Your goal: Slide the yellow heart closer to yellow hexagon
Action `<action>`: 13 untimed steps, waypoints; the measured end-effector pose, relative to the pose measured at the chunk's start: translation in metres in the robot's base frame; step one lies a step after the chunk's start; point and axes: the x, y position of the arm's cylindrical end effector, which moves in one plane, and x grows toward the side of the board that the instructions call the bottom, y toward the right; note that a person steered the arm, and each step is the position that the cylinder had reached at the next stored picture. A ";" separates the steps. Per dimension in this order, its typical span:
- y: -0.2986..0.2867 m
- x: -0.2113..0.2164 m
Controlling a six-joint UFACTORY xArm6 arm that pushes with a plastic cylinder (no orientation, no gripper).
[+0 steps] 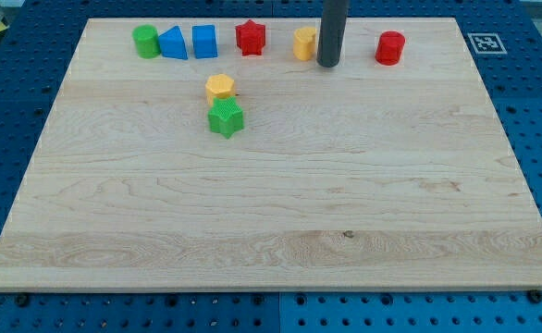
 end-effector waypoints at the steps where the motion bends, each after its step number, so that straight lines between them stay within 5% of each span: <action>1: 0.004 -0.014; 7: 0.009 -0.088; 13: -0.066 -0.001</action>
